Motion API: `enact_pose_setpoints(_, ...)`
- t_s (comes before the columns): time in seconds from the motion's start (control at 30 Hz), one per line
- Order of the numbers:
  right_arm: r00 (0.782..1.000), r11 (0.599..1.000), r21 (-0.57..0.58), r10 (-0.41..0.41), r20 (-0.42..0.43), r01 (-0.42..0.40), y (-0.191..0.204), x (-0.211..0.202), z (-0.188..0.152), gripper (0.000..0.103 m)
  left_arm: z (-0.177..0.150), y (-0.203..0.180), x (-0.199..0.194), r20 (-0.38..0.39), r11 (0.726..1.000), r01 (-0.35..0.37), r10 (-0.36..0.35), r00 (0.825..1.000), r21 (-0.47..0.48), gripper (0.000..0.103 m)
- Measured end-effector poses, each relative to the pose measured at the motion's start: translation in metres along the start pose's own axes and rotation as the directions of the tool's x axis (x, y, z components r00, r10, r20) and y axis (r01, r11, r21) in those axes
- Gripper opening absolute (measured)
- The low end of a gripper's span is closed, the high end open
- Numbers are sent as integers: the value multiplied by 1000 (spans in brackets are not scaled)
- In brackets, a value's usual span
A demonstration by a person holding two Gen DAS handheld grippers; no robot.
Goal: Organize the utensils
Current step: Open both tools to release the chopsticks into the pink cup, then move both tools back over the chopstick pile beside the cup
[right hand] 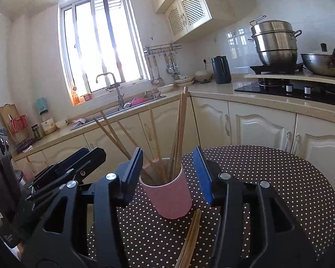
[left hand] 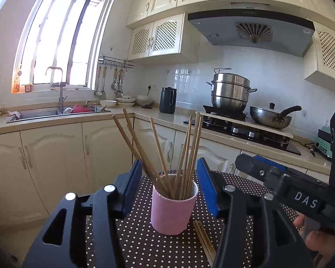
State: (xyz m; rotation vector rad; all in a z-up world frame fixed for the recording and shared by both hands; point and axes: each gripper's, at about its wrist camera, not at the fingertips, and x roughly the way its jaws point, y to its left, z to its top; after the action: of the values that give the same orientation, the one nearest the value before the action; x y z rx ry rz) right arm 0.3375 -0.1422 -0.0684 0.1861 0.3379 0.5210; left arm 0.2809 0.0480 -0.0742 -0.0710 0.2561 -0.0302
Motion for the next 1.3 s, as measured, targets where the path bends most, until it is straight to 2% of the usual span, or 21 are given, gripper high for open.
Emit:
enact_pose_setpoints(0.17,1000,1000,-25,-12,13,12,10,-31,-1,48,-3,-16,-27,-13,998,-14,14,1000,56,57)
enact_pose_setpoints(0.33,999,998,-44,-33,6,34,13,-58,-6,51,-7,-28,-51,-32,997,6,-4,999,74,60)
enact_pose_setpoints(0.7,990,998,-21,-67,-121,65,7,-77,-29,52,-26,-47,-57,-177,992,36,-14,984,122,61)
enact_pose_setpoints(0.93,979,997,3,-73,-192,75,-2,-70,-42,54,-44,-48,-39,-300,989,34,11,954,144,62)
enact_pose_setpoints(1.2,959,994,38,-86,-270,100,-23,-55,-60,55,-62,-39,-13,-432,995,46,-2,902,90,61)
enact_pose_setpoints(1.3,952,993,47,-92,-292,110,-30,-49,-65,55,-69,-36,-1,-482,996,49,-10,876,69,61)
